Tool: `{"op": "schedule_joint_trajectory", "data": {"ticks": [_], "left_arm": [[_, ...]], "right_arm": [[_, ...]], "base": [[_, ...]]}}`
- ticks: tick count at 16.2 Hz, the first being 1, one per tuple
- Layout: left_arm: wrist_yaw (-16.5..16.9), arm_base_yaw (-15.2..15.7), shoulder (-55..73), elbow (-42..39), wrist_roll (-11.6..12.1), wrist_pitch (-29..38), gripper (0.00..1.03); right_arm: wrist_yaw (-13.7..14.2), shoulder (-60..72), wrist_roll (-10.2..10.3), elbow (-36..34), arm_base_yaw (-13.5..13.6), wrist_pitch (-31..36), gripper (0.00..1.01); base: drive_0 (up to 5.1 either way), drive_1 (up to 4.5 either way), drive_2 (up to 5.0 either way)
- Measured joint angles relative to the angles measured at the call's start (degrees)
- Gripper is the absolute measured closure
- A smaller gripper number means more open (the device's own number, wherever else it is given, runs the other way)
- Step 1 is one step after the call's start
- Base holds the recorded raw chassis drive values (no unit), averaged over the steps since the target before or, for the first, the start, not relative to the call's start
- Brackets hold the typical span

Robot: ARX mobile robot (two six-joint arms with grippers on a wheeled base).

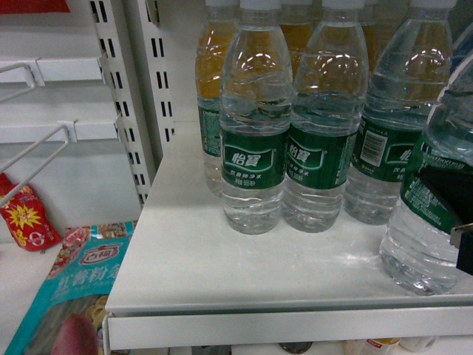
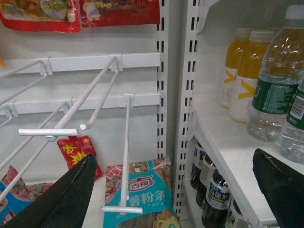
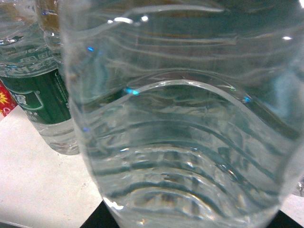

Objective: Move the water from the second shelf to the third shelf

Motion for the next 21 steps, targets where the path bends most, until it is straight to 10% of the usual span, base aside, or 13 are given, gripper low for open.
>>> {"op": "schedule_joint_trajectory", "data": {"ticks": [9,15,21], "left_arm": [[0.0,0.0,0.0,0.0,0.0,0.0,0.05],[0.02,0.0,0.0,0.0,0.0,0.0,0.05],[0.0,0.0,0.0,0.0,0.0,0.0,0.05]], "right_arm": [[1.66,3.63,0.24,2.19,0.31,1.46,0.63],[1.05,1.25,1.05,2.67,-0.5,1.55,0.04],[0.22,0.02,1.7,2.73,-0.85,-2.16,0.03]], "base": [[-1.1,0.53,0.5],[0.0,0.0,0.0],[0.0,0.0,0.0]]}}
